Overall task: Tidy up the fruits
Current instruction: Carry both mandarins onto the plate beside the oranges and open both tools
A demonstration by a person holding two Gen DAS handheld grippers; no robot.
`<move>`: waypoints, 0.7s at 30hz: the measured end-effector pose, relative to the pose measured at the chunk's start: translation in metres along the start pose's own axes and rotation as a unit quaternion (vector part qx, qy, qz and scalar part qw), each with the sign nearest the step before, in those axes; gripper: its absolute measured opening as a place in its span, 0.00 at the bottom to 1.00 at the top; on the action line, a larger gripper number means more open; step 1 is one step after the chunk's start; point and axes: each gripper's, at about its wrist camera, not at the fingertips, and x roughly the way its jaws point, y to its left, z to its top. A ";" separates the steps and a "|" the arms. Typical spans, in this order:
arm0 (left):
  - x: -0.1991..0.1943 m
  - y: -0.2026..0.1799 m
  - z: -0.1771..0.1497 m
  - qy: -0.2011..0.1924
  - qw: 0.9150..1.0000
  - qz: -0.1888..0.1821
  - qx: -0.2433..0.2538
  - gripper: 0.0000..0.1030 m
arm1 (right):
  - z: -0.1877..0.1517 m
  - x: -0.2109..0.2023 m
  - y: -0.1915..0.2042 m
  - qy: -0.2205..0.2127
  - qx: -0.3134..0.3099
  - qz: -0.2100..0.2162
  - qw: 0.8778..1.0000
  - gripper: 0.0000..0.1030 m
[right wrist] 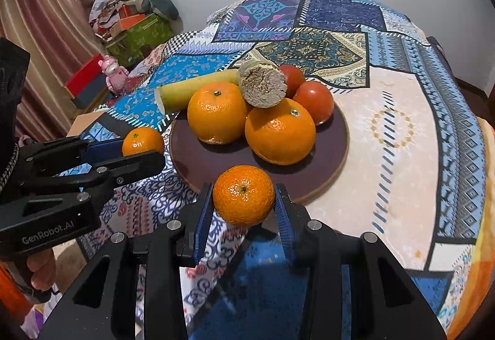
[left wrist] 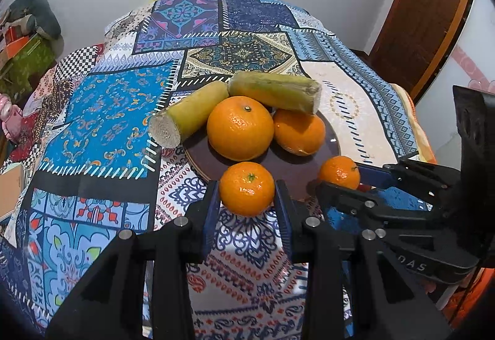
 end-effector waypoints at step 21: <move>0.037 0.013 0.012 0.027 0.999 -0.024 -0.011 0.34 | 0.008 0.030 -0.006 0.019 -0.001 0.002 1.000 0.35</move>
